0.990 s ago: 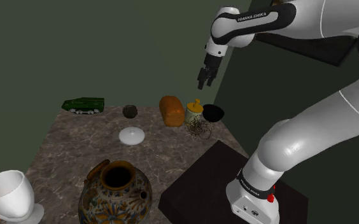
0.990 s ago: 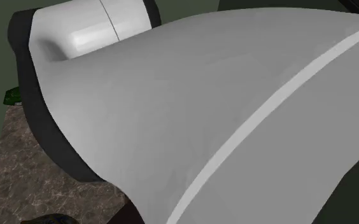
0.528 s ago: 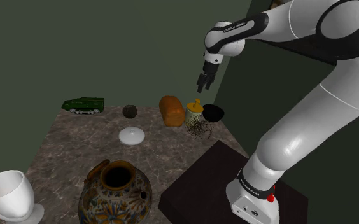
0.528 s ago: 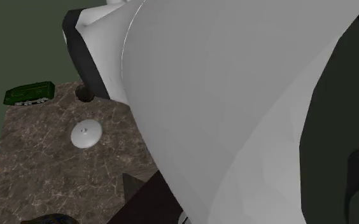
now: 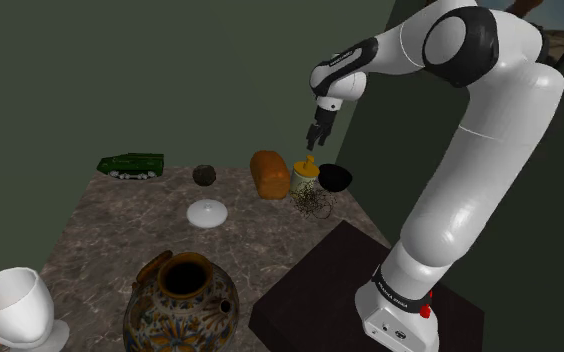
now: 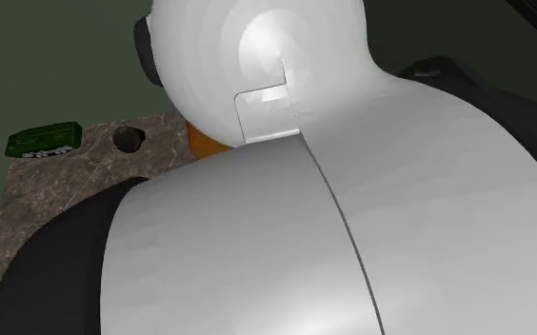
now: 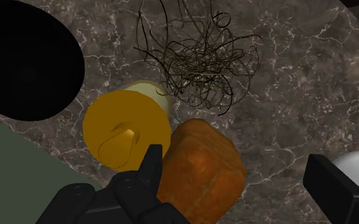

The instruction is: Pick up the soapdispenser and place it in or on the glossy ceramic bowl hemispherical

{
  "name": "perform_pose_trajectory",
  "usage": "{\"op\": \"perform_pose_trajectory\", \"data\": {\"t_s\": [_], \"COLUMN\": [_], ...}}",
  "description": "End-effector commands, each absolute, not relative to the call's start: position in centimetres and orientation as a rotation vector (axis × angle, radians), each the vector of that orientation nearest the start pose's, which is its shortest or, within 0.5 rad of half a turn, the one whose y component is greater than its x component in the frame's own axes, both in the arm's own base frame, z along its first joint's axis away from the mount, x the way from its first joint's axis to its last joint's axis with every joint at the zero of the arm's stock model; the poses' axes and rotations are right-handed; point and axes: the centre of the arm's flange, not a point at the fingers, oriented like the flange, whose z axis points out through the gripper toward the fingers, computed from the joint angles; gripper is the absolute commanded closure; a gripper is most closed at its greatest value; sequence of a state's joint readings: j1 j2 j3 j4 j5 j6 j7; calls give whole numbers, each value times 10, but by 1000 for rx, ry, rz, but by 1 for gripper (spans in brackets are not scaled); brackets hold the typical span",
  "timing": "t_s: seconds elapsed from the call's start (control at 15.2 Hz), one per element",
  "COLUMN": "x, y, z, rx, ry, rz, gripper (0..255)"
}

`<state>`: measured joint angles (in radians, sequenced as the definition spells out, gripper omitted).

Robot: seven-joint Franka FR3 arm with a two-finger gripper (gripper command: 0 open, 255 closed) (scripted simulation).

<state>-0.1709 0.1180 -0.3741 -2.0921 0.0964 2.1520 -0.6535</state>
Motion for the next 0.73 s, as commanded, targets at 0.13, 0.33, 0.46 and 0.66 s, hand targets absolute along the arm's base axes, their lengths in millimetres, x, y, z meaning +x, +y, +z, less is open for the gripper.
{"op": "perform_pose_trajectory", "data": {"t_s": [0.13, 0.33, 0.46, 0.66], "x": [501, 516, 527, 537], "y": [-325, -354, -373, -391], "z": [334, 312, 296, 276], "rx": [-3080, -3078, -3076, -3074], "ry": [-90, -93, -95, -96], "rz": [31, 31, 31, 32], "gripper": [0, 0, 0, 0]}}
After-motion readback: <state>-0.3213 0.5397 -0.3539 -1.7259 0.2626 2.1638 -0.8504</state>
